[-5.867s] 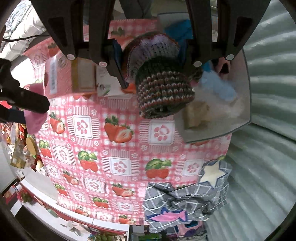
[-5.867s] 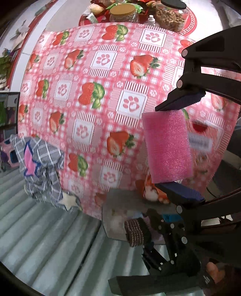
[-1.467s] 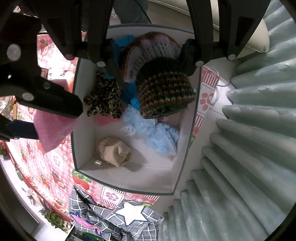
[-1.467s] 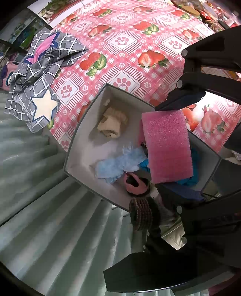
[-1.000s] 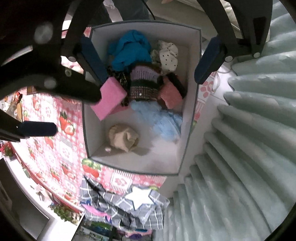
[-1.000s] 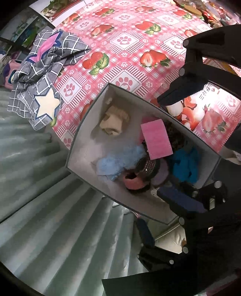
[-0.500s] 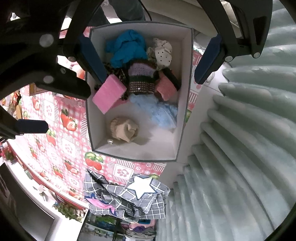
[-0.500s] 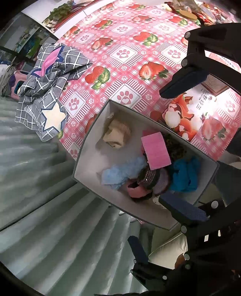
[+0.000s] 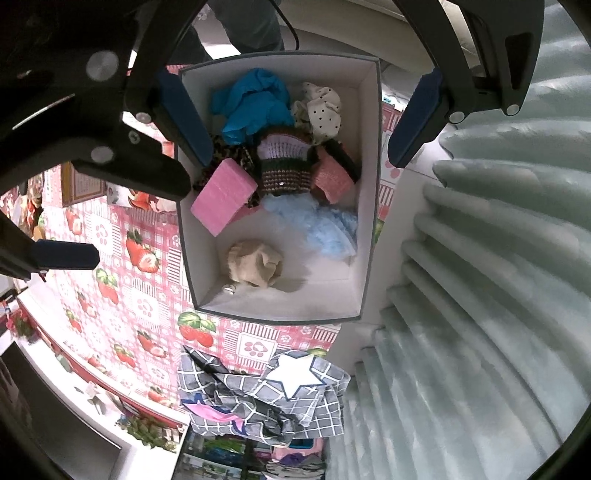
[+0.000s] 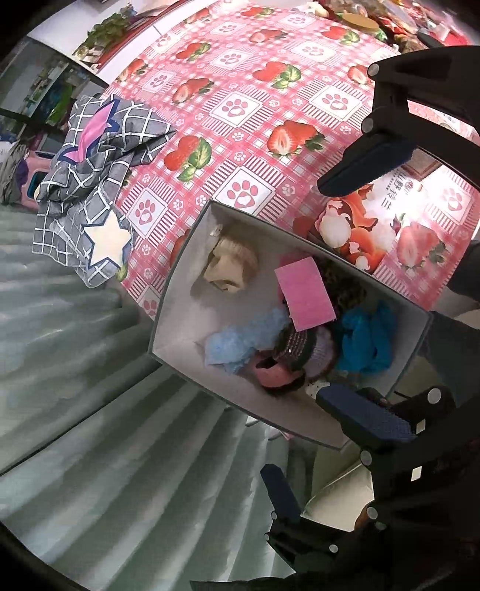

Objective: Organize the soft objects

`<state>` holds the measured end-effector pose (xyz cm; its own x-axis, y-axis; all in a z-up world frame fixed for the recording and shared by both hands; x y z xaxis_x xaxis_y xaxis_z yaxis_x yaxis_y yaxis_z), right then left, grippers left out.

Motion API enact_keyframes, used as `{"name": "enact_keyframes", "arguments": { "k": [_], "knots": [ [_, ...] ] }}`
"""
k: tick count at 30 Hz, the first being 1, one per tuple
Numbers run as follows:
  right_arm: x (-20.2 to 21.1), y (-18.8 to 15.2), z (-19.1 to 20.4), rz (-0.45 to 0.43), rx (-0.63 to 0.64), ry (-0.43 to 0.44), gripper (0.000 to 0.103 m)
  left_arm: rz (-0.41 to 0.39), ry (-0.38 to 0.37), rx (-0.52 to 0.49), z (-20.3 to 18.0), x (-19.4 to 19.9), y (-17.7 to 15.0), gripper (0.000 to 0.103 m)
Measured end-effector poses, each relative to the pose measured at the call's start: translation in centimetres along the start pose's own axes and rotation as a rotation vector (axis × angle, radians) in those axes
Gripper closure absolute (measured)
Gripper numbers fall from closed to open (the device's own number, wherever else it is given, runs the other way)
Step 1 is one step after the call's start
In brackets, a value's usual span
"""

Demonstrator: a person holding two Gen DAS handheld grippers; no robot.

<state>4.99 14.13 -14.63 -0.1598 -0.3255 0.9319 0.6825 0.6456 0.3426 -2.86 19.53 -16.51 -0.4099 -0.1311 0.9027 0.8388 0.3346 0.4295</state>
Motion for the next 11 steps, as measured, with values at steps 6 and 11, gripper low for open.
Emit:
{"name": "enact_keyframes", "arguments": {
  "k": [6, 11],
  "knots": [
    [0.20, -0.19, 0.13, -0.012, -0.033, 0.003, 0.000, 0.000, 0.009, -0.027, 0.15, 0.09, -0.11, 0.006],
    [0.35, -0.26, 0.20, -0.014, -0.050, 0.011, 0.000, -0.033, -0.039, -0.042, -0.43, 0.34, 0.17, 0.006]
  ]
}}
Point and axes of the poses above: each gripper's, at about its wrist camera, not at the fingertips, and x roughly against the way its jaws point, z to its left, y to its top, the point moved 10 cm from there along -x, roughly the way its jaws point, and after that the axes turned 11 degrees about -z, right-handed, at the moved point
